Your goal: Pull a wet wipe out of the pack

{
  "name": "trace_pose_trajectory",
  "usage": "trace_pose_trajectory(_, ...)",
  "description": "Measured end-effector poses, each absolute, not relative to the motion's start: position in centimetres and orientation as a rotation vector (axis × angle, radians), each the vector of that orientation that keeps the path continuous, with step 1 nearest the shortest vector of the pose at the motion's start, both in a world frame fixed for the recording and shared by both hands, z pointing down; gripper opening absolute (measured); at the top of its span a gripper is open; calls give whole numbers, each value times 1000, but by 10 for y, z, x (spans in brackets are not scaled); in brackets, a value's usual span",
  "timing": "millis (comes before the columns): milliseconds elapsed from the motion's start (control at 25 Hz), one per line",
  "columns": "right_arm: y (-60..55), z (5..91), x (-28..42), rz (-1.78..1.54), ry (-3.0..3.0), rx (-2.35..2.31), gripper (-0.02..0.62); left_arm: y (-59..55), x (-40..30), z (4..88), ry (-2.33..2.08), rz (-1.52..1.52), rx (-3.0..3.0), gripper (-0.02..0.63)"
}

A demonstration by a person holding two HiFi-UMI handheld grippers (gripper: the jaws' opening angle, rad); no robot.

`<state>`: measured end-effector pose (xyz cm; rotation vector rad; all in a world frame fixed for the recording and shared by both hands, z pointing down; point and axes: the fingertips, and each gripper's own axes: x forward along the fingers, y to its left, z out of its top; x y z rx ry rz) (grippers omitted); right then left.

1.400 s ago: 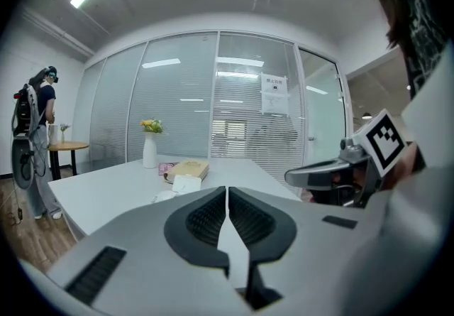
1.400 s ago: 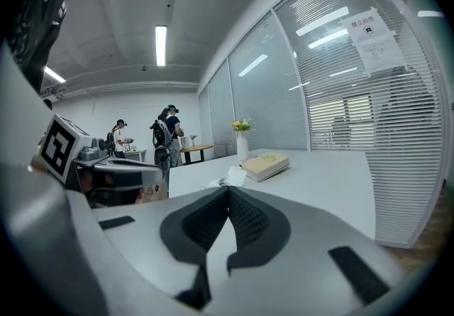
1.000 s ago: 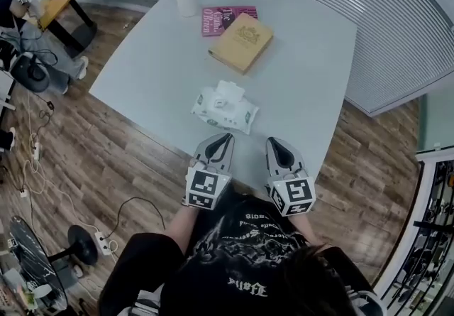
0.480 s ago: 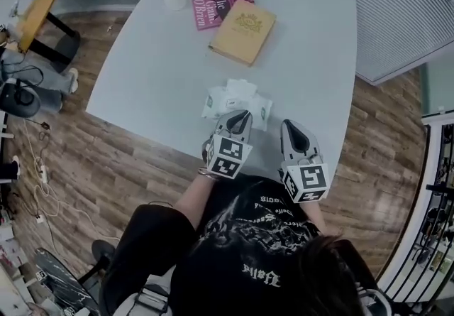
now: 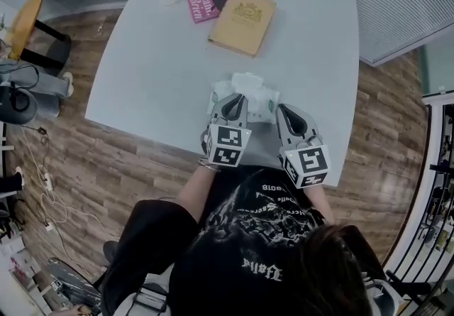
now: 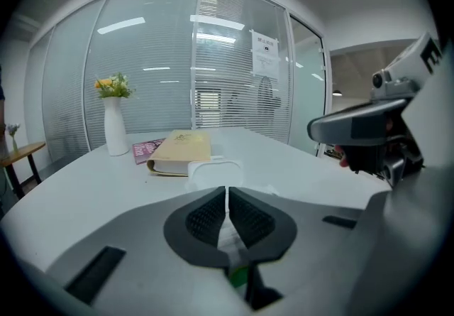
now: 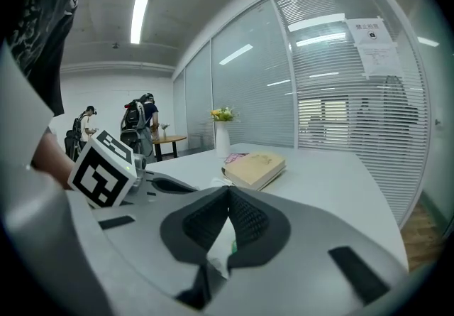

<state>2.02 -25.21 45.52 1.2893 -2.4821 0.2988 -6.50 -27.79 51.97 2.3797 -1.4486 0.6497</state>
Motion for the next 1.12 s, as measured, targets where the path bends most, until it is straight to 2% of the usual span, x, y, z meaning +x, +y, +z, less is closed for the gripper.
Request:
trace_pose_trajectory(560, -280, 480, -38, 265, -2434, 952, -2, -284, -100, 540, -1378, 714, 2363, 14)
trace_pose_trajectory(760, -281, 501, -61, 215, -2343, 724, 35, -283, -101, 543, -1311, 693, 2380, 14)
trace_pose_trajectory(1120, -268, 548, -79, 187, -2156, 449, 55, -281, -105, 541, -1288, 570, 2353, 14)
